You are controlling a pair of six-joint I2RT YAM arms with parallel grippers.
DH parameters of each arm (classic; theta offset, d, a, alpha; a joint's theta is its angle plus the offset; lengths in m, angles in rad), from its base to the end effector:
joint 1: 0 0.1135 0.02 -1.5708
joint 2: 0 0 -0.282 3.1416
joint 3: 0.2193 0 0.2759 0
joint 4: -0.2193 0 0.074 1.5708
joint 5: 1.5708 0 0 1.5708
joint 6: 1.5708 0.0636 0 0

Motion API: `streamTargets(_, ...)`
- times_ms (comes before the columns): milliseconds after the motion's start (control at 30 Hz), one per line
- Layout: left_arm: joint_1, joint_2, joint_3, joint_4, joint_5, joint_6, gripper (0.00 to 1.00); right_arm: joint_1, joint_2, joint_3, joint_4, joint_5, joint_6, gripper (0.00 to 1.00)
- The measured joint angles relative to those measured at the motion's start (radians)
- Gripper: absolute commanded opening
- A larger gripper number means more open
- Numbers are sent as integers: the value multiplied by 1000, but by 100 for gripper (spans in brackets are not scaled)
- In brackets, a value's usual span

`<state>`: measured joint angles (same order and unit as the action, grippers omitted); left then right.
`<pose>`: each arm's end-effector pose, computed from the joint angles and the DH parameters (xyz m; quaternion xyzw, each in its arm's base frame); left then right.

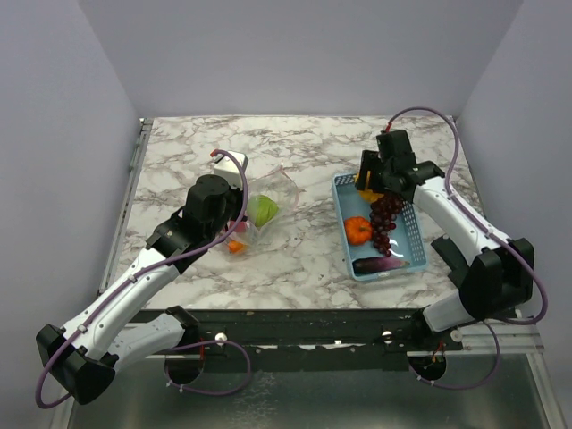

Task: Place the food in the zip-top bag and seal the zipper
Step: Pick up the fake vegetable from the bin.

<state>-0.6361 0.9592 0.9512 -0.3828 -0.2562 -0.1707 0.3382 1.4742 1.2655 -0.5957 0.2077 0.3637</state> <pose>0.2132 -0.1374 0.3506 0.1209 0.8183 -0.1190 0.5492 0.3470 0.1081 0.2990 0.0505 0.9219 0.0376 0.3823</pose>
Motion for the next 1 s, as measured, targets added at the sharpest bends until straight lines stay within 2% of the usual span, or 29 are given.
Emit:
streamTargets(367,0,0,0,0,0,0,0,0,69,-138,-23,-28,5,36)
streamTargets(733,0,0,0,0,0,0,0,0,34,-330,157,-40,81,35)
streamTargets(1000,0,1,0,0,0,0,0,0,-12,-336,158,-39,86,35)
